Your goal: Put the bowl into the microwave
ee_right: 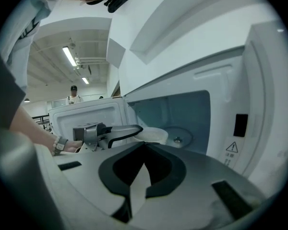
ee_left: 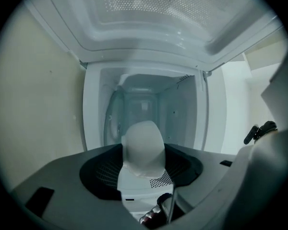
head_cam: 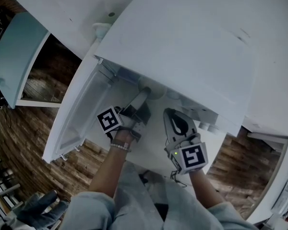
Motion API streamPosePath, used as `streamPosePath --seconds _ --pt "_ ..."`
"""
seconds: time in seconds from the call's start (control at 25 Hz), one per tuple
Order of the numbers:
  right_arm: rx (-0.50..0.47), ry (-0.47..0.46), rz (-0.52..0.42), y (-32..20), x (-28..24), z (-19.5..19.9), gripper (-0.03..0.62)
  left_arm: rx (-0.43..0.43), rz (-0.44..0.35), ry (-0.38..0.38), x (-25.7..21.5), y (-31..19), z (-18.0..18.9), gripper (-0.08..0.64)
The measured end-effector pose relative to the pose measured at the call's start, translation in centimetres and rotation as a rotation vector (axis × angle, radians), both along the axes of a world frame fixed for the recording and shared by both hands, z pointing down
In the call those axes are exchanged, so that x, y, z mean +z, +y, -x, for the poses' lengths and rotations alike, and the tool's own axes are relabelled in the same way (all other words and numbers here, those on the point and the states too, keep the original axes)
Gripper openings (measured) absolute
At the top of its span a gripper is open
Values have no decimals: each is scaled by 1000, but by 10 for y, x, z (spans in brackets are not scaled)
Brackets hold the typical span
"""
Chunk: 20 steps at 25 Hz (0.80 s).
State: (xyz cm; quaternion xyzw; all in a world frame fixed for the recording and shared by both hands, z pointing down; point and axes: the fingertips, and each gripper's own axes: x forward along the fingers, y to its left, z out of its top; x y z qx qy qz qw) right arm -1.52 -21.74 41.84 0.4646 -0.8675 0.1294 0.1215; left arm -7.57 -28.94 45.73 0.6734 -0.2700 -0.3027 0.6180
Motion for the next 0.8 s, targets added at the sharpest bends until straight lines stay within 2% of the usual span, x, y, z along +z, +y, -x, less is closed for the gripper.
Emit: streamPosePath --seconds 0.32,0.56,0.68,0.8 --pt "60 21 33 -17 24 -5 3 6 32 -26 12 -10 -8 258" --pt "94 74 32 -31 37 -1 17 4 51 -39 18 -15 -13 258" --pt "98 91 46 -39 43 4 98 -5 57 -39 20 -16 -14 258" --pt "108 60 91 -43 53 10 202 -11 60 -33 21 -17 -15 258"
